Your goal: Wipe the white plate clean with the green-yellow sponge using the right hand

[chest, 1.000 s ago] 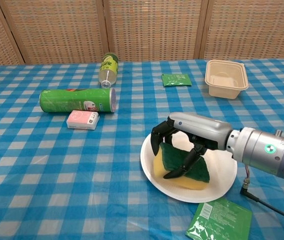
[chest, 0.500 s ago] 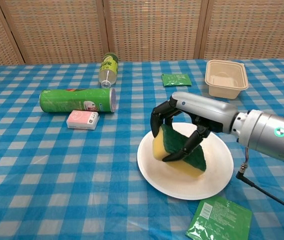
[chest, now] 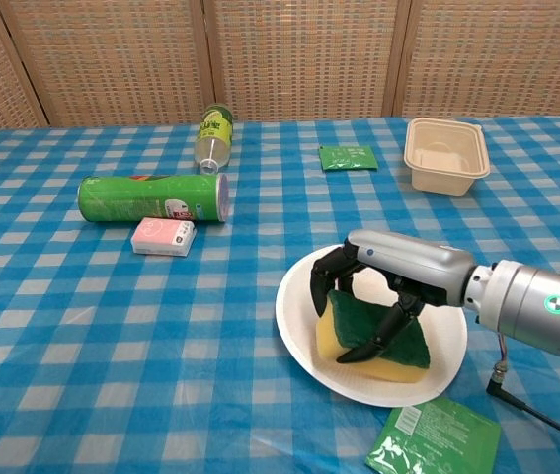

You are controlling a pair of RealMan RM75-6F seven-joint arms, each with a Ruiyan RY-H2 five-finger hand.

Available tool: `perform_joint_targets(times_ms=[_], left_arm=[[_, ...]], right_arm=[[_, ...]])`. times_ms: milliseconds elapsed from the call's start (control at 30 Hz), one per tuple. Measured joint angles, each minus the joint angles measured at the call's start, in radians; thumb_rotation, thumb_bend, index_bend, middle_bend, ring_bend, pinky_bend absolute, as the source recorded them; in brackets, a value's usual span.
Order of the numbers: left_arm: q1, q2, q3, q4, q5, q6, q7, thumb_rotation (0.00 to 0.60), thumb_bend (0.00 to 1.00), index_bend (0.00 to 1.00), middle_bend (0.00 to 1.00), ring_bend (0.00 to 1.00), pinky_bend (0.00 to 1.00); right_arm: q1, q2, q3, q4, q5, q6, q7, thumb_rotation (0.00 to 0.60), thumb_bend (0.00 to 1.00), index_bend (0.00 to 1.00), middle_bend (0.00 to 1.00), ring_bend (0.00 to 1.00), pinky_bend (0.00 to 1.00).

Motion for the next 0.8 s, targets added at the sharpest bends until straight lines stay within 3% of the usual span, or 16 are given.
perform_joint_targets(times_ms=[333,500,800], left_arm=[[-0.002,-0.001,0.000,0.001,-0.002,-0.004,0.002,0.600,0.00,0.00,0.00,0.00,0.00],[-0.001,0.001,0.001,-0.002,0.000,-0.003,0.000,0.600,0.00,0.00,0.00,0.00,0.00],[-0.004,0.000,0.003,-0.004,0.005,-0.006,0.004,0.600,0.00,0.00,0.00,0.00,0.00]], right_arm=[[-0.002,-0.011,0.009,0.022,-0.005,0.022,0.038,0.600,0.50,0.60,0.64,0.56,0.24],[0.004,0.010,0.047,-0.035,0.004,0.046,0.049,0.600,0.50,0.60,0.64,0.56,0.09],[0.021,0.034,0.109,-0.148,0.090,-0.008,-0.010,0.600,0.50,0.60,0.64,0.56,0.07]])
